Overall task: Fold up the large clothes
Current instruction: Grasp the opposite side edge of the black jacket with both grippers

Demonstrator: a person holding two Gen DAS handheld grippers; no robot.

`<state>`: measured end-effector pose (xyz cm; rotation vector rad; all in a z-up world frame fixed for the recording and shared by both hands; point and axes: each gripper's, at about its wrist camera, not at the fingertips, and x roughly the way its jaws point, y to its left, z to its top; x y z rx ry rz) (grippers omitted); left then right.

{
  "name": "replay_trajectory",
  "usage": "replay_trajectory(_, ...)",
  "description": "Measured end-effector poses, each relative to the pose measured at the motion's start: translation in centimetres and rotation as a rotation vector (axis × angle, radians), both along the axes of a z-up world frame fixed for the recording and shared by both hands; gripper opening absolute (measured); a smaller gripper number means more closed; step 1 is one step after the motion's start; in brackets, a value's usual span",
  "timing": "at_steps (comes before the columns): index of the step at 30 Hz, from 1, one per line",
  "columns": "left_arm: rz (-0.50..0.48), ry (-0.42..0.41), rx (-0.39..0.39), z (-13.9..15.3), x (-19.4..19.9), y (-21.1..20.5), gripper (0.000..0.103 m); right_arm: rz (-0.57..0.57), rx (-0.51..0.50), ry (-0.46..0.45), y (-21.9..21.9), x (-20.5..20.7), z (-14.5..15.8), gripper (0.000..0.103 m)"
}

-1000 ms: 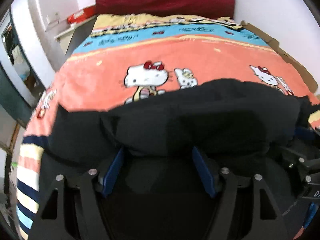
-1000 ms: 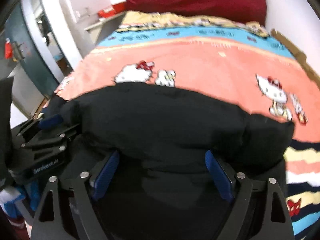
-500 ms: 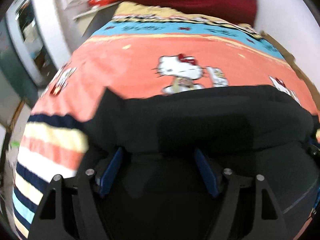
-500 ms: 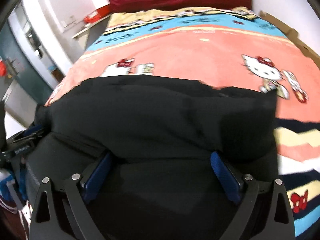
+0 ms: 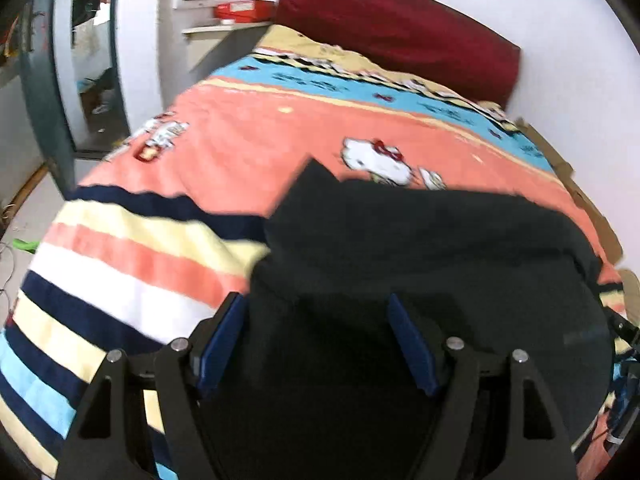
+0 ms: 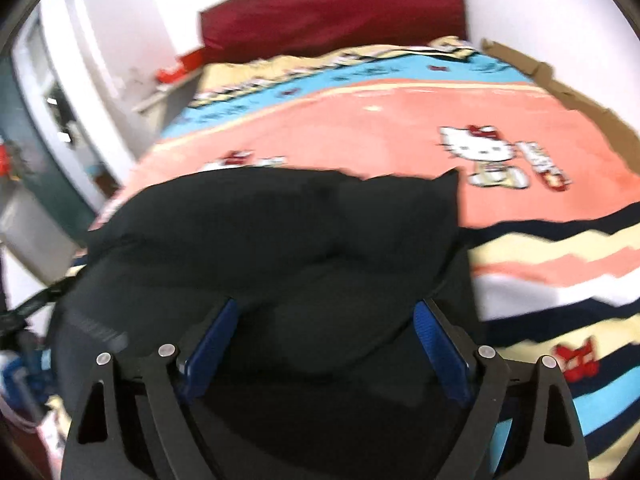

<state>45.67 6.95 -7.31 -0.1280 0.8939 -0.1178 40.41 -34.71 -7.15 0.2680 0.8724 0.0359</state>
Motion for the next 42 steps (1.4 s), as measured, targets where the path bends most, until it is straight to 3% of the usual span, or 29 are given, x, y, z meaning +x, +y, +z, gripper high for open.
replay_trajectory(5, -0.013, -0.005, 0.032, -2.1, -1.7, -0.4, 0.074, 0.034, -0.01, -0.015, 0.1, -1.7, -3.0, 0.092)
replay_trajectory(7, -0.002, -0.017, 0.061, -1.5, -2.2, -0.7, 0.073, 0.013, -0.021, -0.009, -0.3, -1.9, -2.9, 0.092)
replay_trajectory(10, -0.013, -0.101, 0.116, 0.2, -4.2, -1.9, 0.073, -0.038, -0.111, -0.021, -0.2, -3.3, -1.5, 0.092)
replay_trajectory(14, -0.028, -0.164, 0.219, 0.1, -6.1, -4.1, 0.073, -0.007, -0.095, -0.103, 0.5, -5.7, -0.6, 0.092)
replay_trajectory(16, -0.024, -0.176, 0.24, -0.6, -6.6, -4.4, 0.073, 0.011, -0.103, -0.091, 0.5, -6.1, -1.7, 0.094)
replay_trajectory(26, -0.006, -0.258, 0.271, -2.0, -7.7, -4.5, 0.074, -0.035, -0.063, -0.08, -2.1, -6.3, -3.9, 0.097)
replay_trajectory(34, 0.007, -0.253, 0.268, -2.1, -8.4, -3.8, 0.073, -0.084, -0.074, -0.097, -2.0, -7.8, -2.8, 0.097)
replay_trajectory(42, 0.007, -0.248, 0.271, -2.5, -8.6, -3.6, 0.073, -0.114, -0.039, -0.07, -3.3, -8.3, -4.5, 0.097)
